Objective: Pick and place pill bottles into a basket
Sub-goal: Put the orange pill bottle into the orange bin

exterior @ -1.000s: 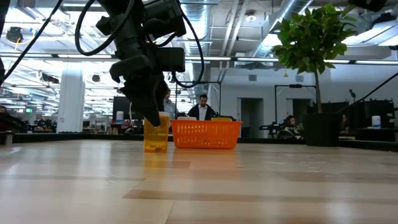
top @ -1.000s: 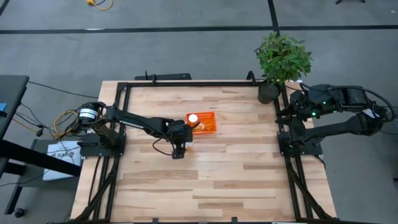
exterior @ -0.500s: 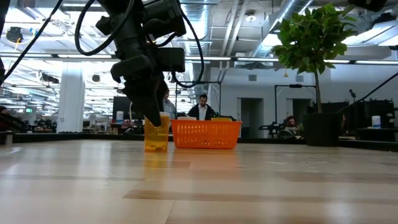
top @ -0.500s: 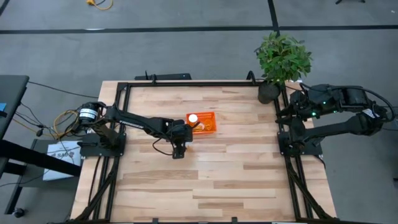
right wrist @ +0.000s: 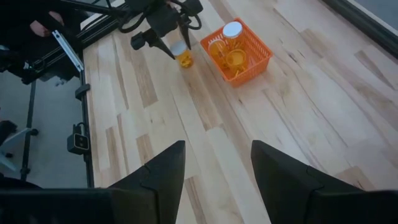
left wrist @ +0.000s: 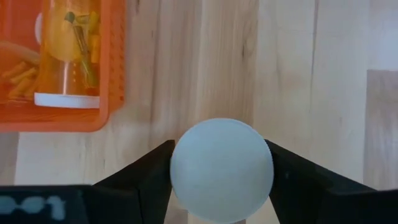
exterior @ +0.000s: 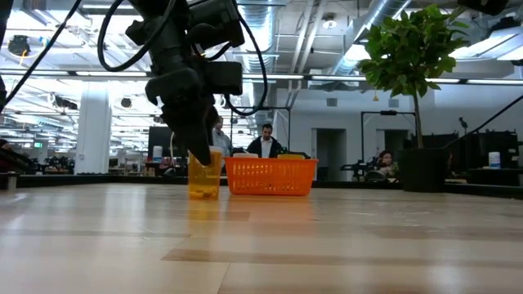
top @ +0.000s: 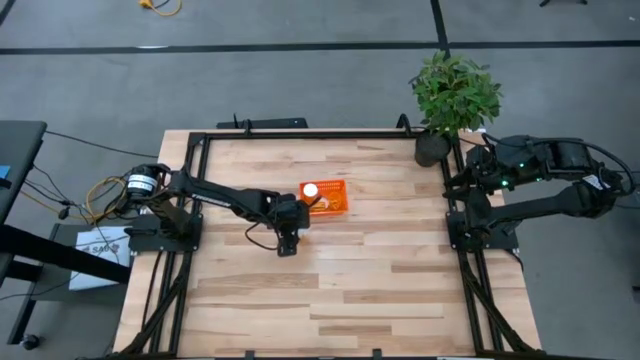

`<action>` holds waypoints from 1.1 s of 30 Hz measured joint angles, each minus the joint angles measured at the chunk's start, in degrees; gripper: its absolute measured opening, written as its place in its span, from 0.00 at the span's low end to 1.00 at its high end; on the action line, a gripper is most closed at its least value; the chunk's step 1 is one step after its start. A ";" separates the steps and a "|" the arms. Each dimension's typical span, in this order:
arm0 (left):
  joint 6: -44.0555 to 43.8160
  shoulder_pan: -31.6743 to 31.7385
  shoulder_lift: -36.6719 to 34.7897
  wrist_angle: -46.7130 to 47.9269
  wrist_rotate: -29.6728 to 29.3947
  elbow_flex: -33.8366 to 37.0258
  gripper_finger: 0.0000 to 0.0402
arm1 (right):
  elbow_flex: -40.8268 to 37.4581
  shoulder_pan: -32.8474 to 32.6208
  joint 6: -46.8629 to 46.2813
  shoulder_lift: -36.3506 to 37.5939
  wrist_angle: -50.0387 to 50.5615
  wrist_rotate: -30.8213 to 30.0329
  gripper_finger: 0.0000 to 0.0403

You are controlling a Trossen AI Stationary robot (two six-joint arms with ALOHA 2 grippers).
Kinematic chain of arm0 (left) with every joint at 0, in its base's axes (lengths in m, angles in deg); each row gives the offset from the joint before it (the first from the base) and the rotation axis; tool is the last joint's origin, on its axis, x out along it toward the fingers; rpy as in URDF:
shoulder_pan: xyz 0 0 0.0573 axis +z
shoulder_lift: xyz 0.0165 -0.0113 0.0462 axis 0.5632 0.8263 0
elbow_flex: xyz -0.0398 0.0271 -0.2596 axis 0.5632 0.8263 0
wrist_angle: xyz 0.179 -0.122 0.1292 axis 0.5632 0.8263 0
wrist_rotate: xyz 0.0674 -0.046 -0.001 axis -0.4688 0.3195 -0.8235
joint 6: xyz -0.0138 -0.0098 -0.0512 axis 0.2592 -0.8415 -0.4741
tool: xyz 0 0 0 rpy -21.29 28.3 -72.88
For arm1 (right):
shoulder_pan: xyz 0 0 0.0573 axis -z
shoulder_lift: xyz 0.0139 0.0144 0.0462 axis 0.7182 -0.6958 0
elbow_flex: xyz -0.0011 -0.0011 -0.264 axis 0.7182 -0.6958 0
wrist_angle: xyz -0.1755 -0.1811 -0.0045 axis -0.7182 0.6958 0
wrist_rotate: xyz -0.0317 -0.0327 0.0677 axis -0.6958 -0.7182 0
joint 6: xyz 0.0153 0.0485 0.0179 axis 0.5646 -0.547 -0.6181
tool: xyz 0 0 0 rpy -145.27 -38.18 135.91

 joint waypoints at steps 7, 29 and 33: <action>0.32 -0.82 -0.02 4.21 -0.49 -4.36 0.53 | 0.00 0.00 0.00 0.00 0.00 0.00 0.44; 6.70 6.41 -0.07 10.81 -8.12 -23.99 0.52 | 0.00 -0.01 0.00 0.00 0.00 0.00 0.44; 8.05 9.20 -0.07 9.99 -7.32 -24.20 0.52 | 0.00 0.00 0.00 -0.01 0.00 0.00 0.44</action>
